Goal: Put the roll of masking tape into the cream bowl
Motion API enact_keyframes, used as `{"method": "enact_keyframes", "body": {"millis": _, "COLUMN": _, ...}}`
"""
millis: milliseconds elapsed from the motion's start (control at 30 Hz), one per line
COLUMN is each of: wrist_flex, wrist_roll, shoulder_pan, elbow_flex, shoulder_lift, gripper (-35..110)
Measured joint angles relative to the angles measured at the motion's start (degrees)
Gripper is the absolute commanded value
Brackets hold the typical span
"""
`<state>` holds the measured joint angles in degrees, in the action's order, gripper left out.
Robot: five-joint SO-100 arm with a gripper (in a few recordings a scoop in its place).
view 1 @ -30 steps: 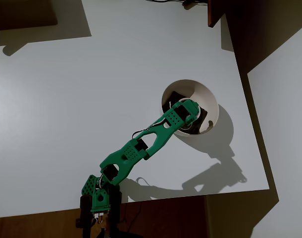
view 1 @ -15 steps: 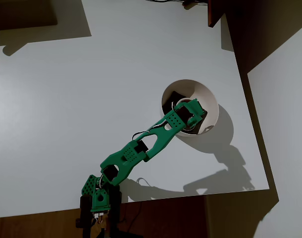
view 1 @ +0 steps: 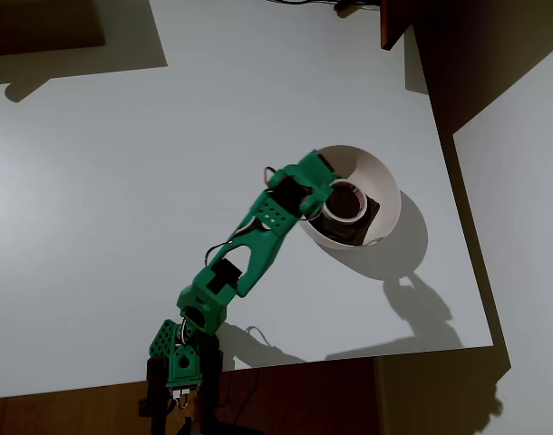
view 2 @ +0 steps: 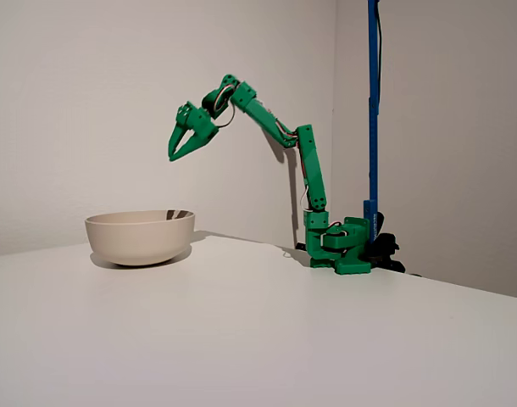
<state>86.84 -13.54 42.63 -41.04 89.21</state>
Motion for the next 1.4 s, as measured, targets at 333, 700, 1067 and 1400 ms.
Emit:
{"method": "enact_keyframes", "body": {"millis": 333, "wrist_flex": 10.6, "wrist_roll": 4.3, "shoulder_pan": -15.4, "elbow_flex": -1.6, "shoulder_lift": 16.0, "gripper": -8}}
{"method": "enact_keyframes", "body": {"millis": 700, "wrist_flex": 6.9, "wrist_roll": 9.3, "shoulder_pan": -36.3, "elbow_flex": -31.5, "shoulder_lift": 44.8, "gripper": -8}}
{"method": "enact_keyframes", "body": {"millis": 1067, "wrist_flex": -4.2, "wrist_roll": 12.3, "shoulder_pan": -42.7, "elbow_flex": -65.0, "shoulder_lift": 66.3, "gripper": -8}}
{"method": "enact_keyframes", "body": {"millis": 1400, "wrist_flex": -15.3, "wrist_roll": 12.3, "shoulder_pan": -45.4, "elbow_flex": -93.0, "shoulder_lift": 80.7, "gripper": -8}}
